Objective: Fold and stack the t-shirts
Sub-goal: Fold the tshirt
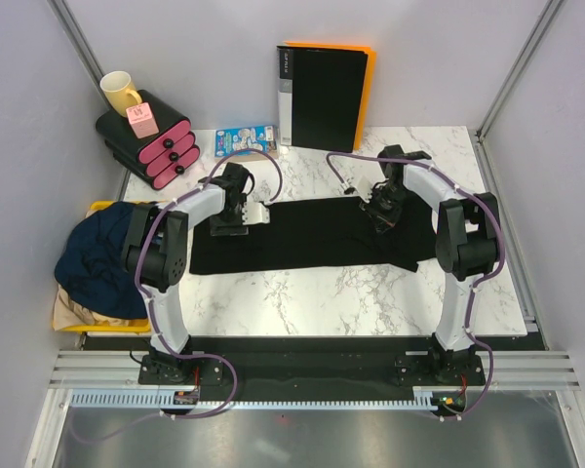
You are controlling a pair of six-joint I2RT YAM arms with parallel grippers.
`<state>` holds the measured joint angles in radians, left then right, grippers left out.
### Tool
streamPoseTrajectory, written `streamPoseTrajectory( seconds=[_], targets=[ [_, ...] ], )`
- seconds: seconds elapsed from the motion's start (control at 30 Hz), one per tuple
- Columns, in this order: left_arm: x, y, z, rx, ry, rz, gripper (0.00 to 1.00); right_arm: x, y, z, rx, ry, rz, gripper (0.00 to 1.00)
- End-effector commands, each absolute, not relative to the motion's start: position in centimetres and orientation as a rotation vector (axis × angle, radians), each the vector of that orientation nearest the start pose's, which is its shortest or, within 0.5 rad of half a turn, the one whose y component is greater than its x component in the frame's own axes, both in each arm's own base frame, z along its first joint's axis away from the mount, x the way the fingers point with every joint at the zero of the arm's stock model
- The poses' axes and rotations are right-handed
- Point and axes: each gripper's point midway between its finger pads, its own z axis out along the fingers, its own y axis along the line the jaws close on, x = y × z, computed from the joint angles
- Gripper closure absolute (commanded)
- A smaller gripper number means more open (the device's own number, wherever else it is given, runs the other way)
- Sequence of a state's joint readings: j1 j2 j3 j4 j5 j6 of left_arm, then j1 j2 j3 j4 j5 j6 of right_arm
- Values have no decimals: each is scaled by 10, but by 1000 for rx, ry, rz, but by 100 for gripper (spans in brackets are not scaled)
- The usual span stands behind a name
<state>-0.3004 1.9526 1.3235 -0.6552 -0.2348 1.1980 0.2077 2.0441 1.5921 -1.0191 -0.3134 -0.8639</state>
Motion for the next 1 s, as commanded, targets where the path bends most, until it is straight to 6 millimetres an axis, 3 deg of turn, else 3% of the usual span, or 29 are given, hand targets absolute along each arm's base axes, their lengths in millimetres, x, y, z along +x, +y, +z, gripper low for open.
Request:
streamPoseTrajectory(
  seconds=[0.0, 0.17, 0.33, 0.57, 0.7, 0.73, 0.8, 0.97],
  targets=[
    [424, -50, 36, 1982, 2146, 518, 26, 360, 117, 74, -1562, 2426, 492, 100],
    [429, -52, 34, 1985, 2145, 514, 26, 330, 128, 95, -1633, 2391, 597, 100],
    [430, -55, 30, 1993, 2143, 501, 26, 304, 139, 103, -1689, 2378, 662, 100],
    [432, -58, 27, 2002, 2137, 493, 26, 279, 158, 98, -1746, 2381, 755, 100],
    [435, -59, 29, 1997, 2132, 501, 26, 265, 159, 93, -1787, 2395, 780, 98],
    [435, -59, 29, 2001, 2129, 502, 26, 262, 158, 92, -1804, 2400, 782, 86],
    [436, -59, 30, 2000, 2126, 506, 25, 258, 156, 92, -1820, 2411, 781, 53],
    [437, -57, 29, 2019, 2120, 525, 24, 275, 156, 108, -1769, 2362, 691, 36]
  ],
)
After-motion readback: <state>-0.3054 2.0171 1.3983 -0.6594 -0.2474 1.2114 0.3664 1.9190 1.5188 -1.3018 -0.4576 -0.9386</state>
